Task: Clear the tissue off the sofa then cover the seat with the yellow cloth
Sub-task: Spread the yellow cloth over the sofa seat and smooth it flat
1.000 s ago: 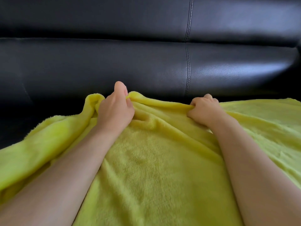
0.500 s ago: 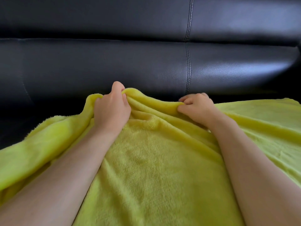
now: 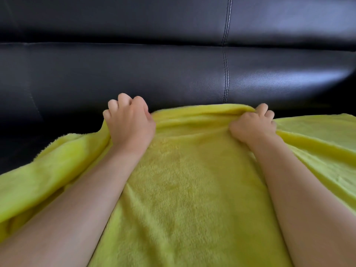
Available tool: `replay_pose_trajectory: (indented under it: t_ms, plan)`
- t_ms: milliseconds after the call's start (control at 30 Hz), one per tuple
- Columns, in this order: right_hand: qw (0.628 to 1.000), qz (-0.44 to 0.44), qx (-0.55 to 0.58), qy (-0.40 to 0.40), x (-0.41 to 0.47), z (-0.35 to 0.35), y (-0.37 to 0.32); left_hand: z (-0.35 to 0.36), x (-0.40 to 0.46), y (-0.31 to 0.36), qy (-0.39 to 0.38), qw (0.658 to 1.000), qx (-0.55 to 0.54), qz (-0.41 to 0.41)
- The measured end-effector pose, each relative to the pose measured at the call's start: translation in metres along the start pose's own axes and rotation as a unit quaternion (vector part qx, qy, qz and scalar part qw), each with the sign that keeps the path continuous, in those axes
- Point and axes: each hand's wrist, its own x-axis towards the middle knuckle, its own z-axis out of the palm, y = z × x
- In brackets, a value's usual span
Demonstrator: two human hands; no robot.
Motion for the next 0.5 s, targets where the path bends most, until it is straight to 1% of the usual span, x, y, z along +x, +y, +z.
replay_pose_trajectory:
  t_ms: [67, 100, 133, 167, 200, 233, 300, 367, 433, 467, 500]
  plan:
    - [0.999, 0.019, -0.035, -0.028, -0.003, 0.003, 0.000, -0.003, 0.000, 0.000, 0.021, 1.000, -0.013, 0.009]
    - [0.998, 0.024, -0.047, -0.040, -0.004, 0.003, 0.000, -0.006, 0.000, 0.001, 0.019, 0.998, -0.045, 0.032]
    - [0.997, 0.028, -0.056, -0.044, -0.004, 0.001, 0.000, -0.007, -0.001, 0.004, -0.001, 0.994, -0.093, 0.064]
    - [0.997, 0.031, -0.064, -0.044, -0.005, 0.000, 0.000, -0.007, -0.004, 0.009, -0.043, 0.984, -0.144, 0.092]
    - [0.996, 0.034, -0.074, -0.040, -0.006, -0.002, -0.001, -0.006, -0.008, 0.013, -0.103, 0.972, -0.179, 0.112]
    - [0.995, 0.034, -0.085, -0.034, -0.007, -0.004, -0.002, -0.003, -0.011, 0.017, -0.173, 0.960, -0.180, 0.126]
    - [0.995, 0.011, -0.103, -0.003, -0.011, -0.010, -0.008, 0.006, -0.013, 0.020, -0.296, 0.940, -0.096, 0.142]
    - [0.993, -0.053, -0.091, 0.050, -0.017, -0.016, -0.020, 0.009, -0.012, 0.019, -0.356, 0.924, -0.046, 0.135]
    - [0.985, -0.144, -0.043, 0.083, -0.027, -0.016, -0.034, 0.009, -0.010, 0.018, -0.390, 0.913, -0.030, 0.116]
    - [0.981, -0.180, -0.011, 0.069, -0.032, -0.013, -0.040, 0.009, -0.010, 0.018, -0.405, 0.908, -0.015, 0.105]
    - [0.979, -0.202, 0.016, 0.030, -0.037, -0.007, -0.044, 0.007, -0.010, 0.018, -0.421, 0.902, 0.006, 0.091]
